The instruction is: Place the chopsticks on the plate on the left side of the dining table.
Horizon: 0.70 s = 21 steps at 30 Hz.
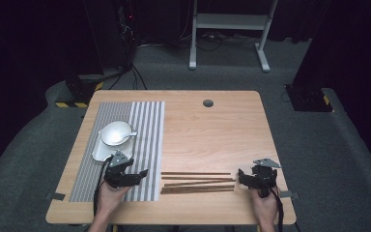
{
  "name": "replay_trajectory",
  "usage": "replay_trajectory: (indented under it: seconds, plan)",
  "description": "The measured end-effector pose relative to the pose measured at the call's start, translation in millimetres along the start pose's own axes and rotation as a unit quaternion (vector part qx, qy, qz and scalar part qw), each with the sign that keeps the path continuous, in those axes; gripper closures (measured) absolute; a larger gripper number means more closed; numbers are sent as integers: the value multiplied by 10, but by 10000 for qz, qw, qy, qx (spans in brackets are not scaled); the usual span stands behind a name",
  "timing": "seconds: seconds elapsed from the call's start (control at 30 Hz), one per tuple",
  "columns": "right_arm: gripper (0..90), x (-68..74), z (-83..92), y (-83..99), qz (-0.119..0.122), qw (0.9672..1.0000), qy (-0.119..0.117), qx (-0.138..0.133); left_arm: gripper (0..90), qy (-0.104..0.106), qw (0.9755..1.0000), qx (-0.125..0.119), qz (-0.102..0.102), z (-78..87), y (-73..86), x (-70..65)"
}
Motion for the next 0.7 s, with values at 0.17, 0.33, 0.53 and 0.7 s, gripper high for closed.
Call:
replay_trajectory:
  seconds: [0.17, 0.33, 0.53, 0.7]
  plan:
    - [126, 0, 0, 1, 15, 10000, -6, -2, 235, 200, 9998, -26, -38, -8, -67, -59]
    - [126, 0, 1, 1, 14, 10000, -6, -2, 239, 302, 9995, -68, -21, -13, -109, -89]
    - [125, 1, 1, 1, 11, 10000, -2, -2, 241, 379, 9992, -80, -78, -15, -205, -125]
    - [125, 3, 3, 3, 18, 10000, -10, -5, 247, 473, 9987, -132, -125, -27, -279, -178]
Point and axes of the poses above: each handheld gripper's, and its own axes: z roughly backward along the jaws, y roughly out of its underside, x roughly to its left, the point moved 5 cm from there along -z, roughly forward along the jaws, and after that the axes turned 5 degrees about -x, right-handed, at the moved point
